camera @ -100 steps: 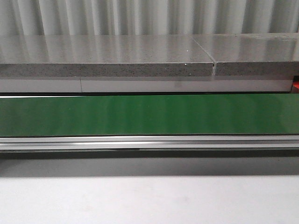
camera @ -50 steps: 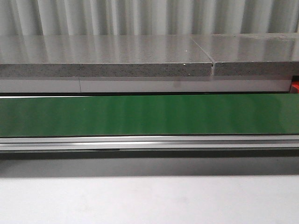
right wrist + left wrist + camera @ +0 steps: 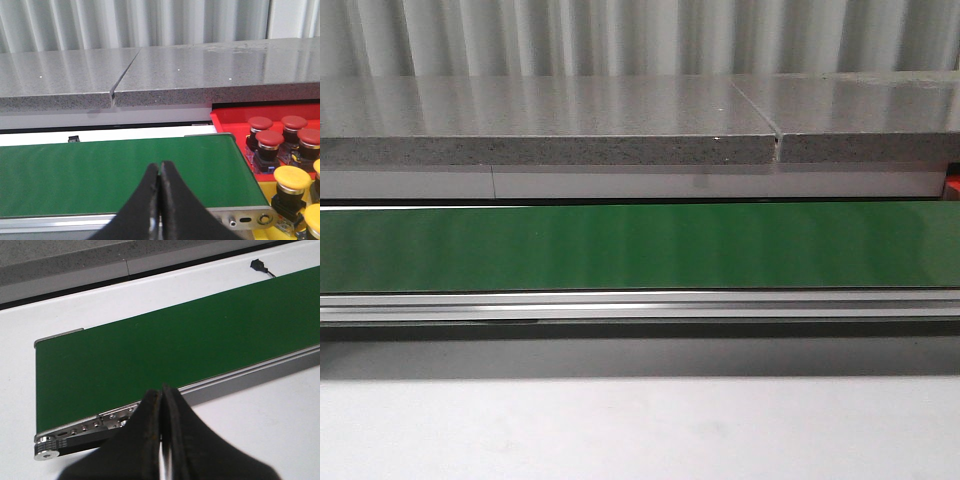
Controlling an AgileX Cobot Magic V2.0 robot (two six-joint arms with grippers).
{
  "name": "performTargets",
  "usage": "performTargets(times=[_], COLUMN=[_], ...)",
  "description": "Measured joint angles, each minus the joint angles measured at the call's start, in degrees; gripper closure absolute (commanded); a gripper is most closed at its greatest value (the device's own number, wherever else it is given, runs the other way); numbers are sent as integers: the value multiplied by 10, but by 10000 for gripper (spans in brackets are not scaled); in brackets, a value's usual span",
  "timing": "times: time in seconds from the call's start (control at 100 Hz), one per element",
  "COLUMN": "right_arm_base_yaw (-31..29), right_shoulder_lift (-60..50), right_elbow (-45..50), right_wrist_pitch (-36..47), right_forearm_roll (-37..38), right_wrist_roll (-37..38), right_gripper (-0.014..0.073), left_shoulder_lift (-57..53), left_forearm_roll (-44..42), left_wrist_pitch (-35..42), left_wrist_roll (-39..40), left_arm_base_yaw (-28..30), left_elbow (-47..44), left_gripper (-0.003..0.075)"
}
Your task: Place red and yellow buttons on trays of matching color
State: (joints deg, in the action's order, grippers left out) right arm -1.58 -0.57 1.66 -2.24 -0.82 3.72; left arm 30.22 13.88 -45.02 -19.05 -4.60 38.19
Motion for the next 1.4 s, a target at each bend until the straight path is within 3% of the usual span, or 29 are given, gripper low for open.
performTargets(times=[1.19,1.4], right_arm_base_yaw=[0,0], right_shoulder_lift=[0,0], right_elbow=[0,0], right_wrist_pitch=[0,0], right_forearm_roll=[0,0], right_wrist_roll=[0,0], right_gripper=[694,694], left_shoulder_lift=[-8,-40], left_forearm_roll=[-12,-76], left_wrist_pitch=[0,109], left_wrist_roll=[0,83], left_arm_base_yaw=[0,0], left_elbow=[0,-54], left_gripper=[741,741])
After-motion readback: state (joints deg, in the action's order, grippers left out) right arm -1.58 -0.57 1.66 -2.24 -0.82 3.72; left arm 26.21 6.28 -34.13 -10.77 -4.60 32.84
